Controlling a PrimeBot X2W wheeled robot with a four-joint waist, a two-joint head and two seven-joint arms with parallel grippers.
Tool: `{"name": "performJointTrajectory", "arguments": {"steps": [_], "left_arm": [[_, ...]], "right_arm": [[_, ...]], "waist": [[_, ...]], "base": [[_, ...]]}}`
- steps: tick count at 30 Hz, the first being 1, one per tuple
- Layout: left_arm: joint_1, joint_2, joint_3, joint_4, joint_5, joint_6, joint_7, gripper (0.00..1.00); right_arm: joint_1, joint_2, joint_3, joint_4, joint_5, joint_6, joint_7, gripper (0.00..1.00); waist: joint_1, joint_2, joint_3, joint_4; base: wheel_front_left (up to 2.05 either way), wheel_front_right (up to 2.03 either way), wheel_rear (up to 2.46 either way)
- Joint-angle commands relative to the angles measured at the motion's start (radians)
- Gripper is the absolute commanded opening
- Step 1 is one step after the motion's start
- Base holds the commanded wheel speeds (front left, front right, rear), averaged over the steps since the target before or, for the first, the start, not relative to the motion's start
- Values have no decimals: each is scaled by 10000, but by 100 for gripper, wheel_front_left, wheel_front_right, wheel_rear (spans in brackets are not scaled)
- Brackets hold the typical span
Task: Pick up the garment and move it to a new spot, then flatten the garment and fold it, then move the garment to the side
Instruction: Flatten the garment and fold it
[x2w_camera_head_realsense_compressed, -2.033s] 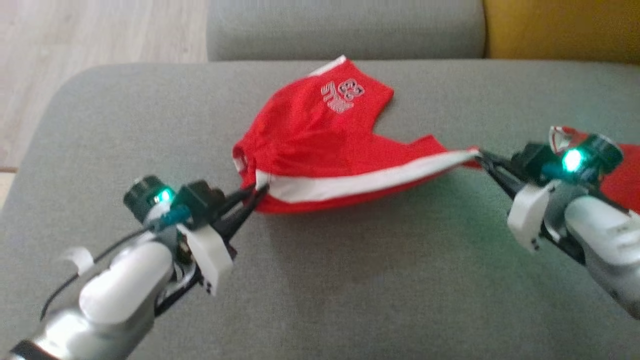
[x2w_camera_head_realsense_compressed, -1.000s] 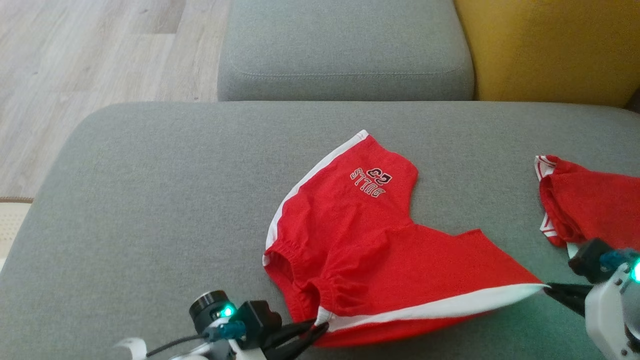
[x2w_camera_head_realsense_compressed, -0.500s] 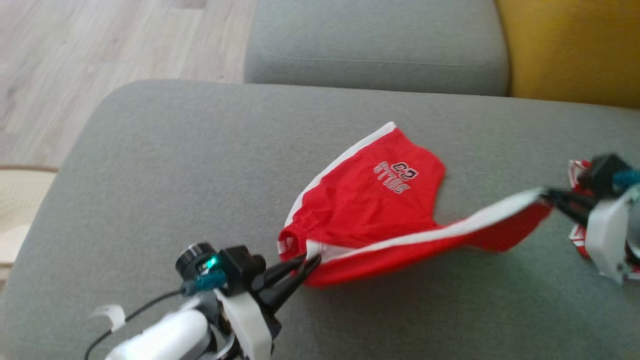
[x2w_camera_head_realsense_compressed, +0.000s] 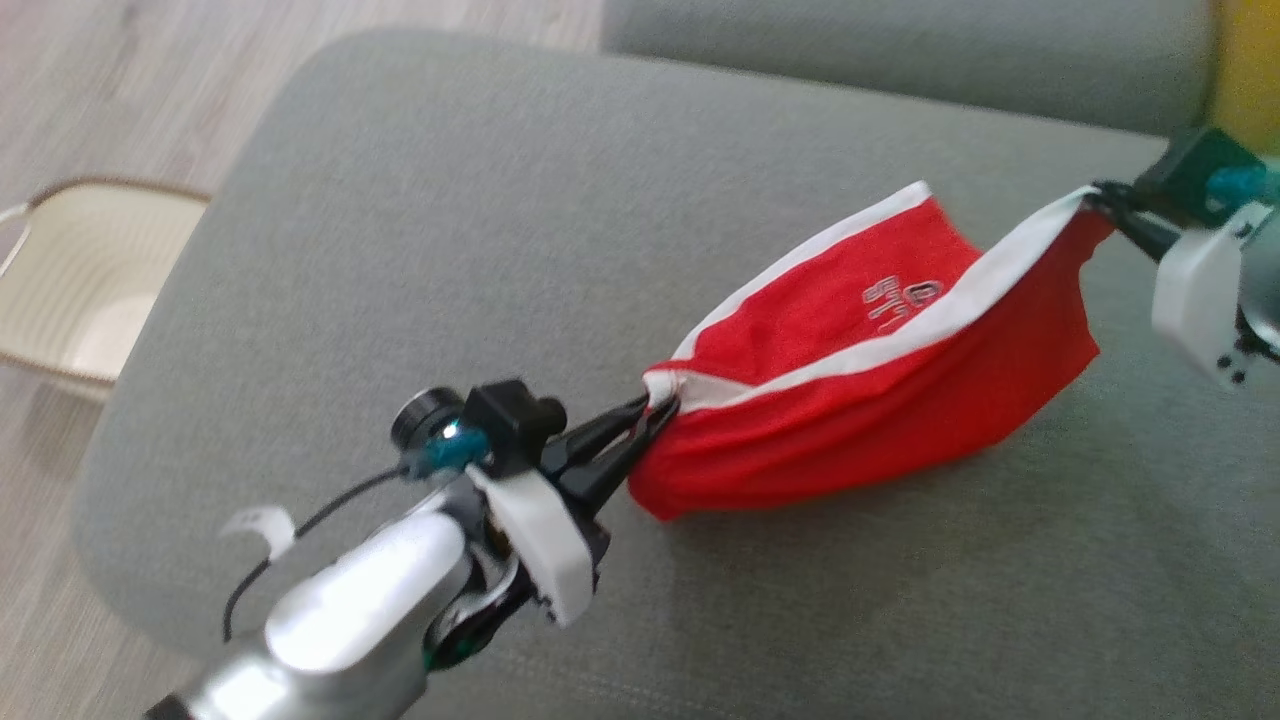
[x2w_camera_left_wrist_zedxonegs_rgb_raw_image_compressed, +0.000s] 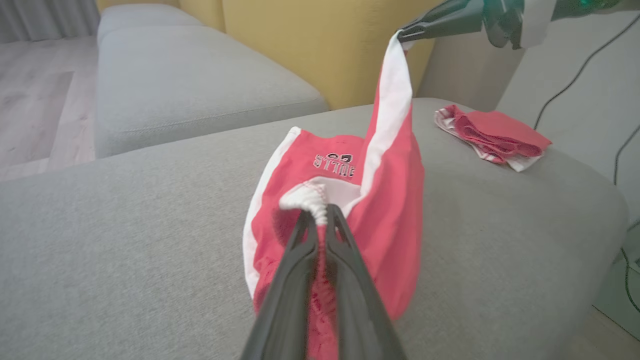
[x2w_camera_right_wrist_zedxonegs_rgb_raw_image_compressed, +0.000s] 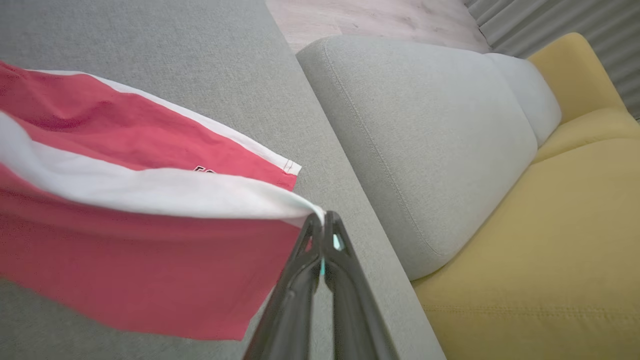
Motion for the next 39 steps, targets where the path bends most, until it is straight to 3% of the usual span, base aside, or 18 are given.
{"name": "performJointTrajectory", "arguments": {"steps": [1, 14, 27, 28, 29, 30, 31, 39], "left_arm": [[-675, 46, 521, -74, -102, -44, -147, 0], [-1575, -1321, 723, 1981, -64, -290, -554, 0], [-1821, -1850, 976, 2763, 322, -445, -630, 0], [-1820, -1879, 991, 2820, 346, -453, -631, 0], [-1820, -1903, 1015, 2870, 377, -459, -631, 31], [-1817, -1923, 1044, 2918, 416, -464, -631, 73], [-1803, -1938, 1094, 2974, 445, -468, -632, 100], [-1694, -1898, 1678, 3233, 676, -427, -633, 100]], "right_arm": [[-135, -131, -158, 29, -91, -9, 52, 0], [-1030, 391, -157, 1271, -470, -9, 212, 0], [-1345, 710, -157, 2361, -380, -9, 7, 0], [-1371, 742, -157, 2404, -348, -9, -29, 57], [-1417, 771, -157, 2522, -276, -9, -23, 100], [-1418, 806, -157, 2625, -244, -9, 18, 100], [-1403, 847, -157, 2683, -215, -9, 57, 100], [-1581, 962, -212, 3438, 494, -9, -570, 100]], "waist": [[-1, 0, 506, 452], [-1, 0, 1676, 1180], [-1, 0, 2157, 1432], [-1, 0, 2180, 1421], [-1, 0, 2198, 1400], [-1, 0, 2207, 1370], [-1, 0, 2207, 1331], [-1, 0, 1982, 920]], "base": [[0, 0, 0], [0, 0, 0], [0, 0, 0], [0, 0, 0], [0, 0, 0], [0, 0, 0], [0, 0, 0], [0, 0, 0]]}}
